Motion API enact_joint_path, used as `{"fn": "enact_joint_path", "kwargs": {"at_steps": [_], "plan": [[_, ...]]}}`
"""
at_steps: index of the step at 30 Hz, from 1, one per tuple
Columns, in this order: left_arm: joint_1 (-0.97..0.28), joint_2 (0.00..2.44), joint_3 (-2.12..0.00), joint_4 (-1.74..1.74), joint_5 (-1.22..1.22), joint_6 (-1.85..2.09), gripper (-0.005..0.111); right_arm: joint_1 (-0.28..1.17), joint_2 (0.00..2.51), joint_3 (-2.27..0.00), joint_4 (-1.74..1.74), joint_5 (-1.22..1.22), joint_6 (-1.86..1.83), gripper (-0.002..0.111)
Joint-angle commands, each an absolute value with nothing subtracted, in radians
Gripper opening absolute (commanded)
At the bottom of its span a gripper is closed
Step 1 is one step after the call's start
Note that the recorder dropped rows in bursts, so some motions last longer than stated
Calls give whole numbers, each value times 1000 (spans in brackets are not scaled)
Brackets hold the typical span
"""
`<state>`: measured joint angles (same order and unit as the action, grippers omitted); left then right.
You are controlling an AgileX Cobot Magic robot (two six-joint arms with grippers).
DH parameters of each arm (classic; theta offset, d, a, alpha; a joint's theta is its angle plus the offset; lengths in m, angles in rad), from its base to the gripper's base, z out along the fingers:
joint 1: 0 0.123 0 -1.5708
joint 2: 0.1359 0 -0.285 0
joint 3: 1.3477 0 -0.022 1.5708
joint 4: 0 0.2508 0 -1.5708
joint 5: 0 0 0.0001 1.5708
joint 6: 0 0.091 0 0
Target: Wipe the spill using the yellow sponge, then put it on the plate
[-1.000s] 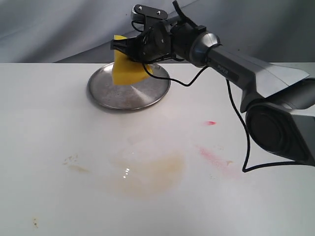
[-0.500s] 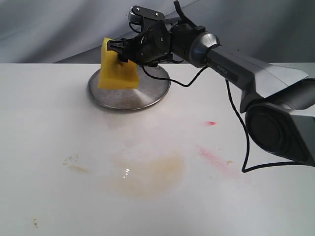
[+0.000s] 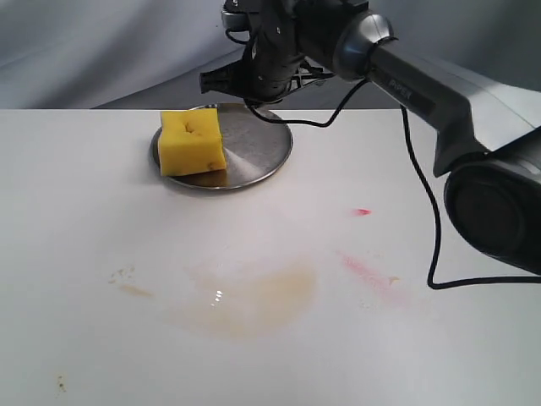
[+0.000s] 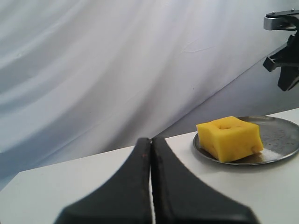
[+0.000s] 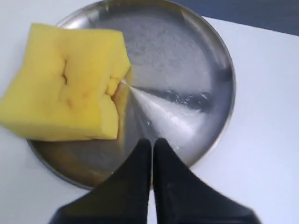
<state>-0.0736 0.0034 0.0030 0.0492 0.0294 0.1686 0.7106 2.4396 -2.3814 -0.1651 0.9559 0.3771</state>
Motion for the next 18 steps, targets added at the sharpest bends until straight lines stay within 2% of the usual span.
{"fn": "enact_joint_path", "kwargs": {"at_steps": [1, 7, 18], "plan": [[-69, 0, 0, 42, 23, 159, 0, 762, 2371, -2346, -303, 1051, 371, 0], [-69, 0, 0, 42, 23, 159, 0, 827, 2190, -2092, -409, 983, 455, 0], [-69, 0, 0, 42, 23, 159, 0, 839, 1692, -1335, -541, 580, 730, 0]]}}
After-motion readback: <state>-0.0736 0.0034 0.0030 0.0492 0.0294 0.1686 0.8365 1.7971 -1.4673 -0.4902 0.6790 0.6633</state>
